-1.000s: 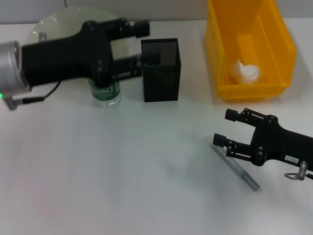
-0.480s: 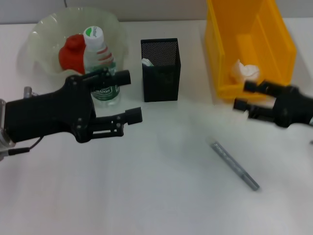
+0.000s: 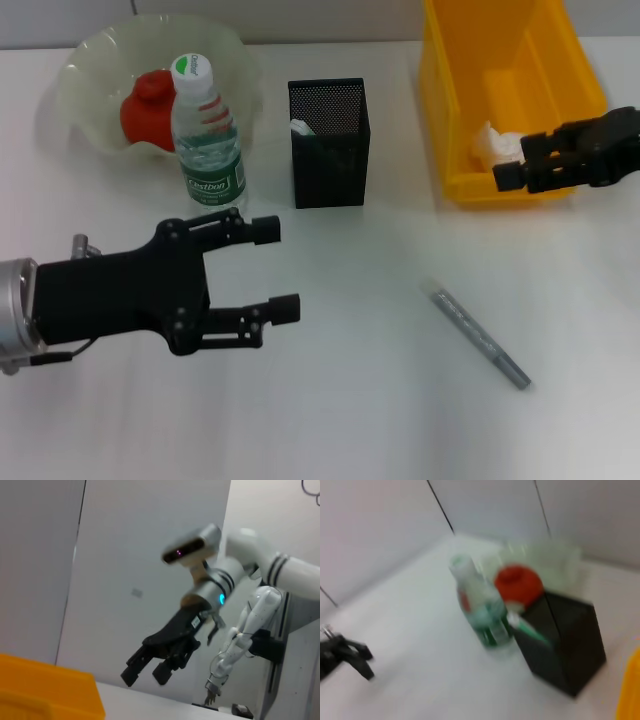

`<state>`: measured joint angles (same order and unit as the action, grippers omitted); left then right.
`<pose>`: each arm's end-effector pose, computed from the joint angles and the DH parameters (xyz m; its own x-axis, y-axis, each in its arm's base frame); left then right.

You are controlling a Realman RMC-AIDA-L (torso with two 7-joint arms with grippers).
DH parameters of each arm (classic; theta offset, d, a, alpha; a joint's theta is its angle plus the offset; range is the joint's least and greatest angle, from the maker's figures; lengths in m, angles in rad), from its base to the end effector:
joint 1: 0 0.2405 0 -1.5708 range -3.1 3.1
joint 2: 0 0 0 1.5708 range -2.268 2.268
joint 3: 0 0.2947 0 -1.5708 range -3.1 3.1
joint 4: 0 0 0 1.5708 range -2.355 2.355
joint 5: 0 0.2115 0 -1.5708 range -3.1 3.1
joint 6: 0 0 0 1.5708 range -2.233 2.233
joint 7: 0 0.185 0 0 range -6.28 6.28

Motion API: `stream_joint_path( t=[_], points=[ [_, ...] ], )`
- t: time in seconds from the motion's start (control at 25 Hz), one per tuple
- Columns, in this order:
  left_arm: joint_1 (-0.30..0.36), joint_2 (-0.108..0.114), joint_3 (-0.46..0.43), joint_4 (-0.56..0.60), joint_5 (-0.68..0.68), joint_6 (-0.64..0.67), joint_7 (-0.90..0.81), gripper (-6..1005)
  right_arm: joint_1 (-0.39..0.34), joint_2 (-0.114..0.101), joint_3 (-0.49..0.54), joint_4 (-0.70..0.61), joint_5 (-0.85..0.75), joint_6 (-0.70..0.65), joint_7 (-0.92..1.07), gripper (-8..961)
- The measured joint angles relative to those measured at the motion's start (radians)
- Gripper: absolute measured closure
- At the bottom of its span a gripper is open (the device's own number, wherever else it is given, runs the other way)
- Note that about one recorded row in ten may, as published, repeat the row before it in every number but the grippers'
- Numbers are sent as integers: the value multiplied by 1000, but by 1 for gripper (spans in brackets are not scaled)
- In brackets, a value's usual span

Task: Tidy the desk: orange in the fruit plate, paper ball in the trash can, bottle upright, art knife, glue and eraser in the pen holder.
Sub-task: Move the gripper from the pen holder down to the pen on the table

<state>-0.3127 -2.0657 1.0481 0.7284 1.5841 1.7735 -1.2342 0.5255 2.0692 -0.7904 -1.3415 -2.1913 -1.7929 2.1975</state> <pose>-0.2535 0.2810 -0.0500 0.7194 0.1850 0.6696 0.2539 -0.9672 -0.0055 0.2268 0.3679 0.0286 0.7510 -0.5997 -0.2764 -0.6512 -0.7419 -0.1599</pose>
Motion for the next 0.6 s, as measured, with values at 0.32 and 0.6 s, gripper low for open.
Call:
stream_joint_path(
  t=[0.32,0.6],
  points=[
    [4,0,2,-64,1,-5,90,166,228,-24,-228,29,-347,-73,316,193],
    [5,-2,1,-66,0,-9,93,167,385,10,-299,191,-540,-35,403,194]
  ],
)
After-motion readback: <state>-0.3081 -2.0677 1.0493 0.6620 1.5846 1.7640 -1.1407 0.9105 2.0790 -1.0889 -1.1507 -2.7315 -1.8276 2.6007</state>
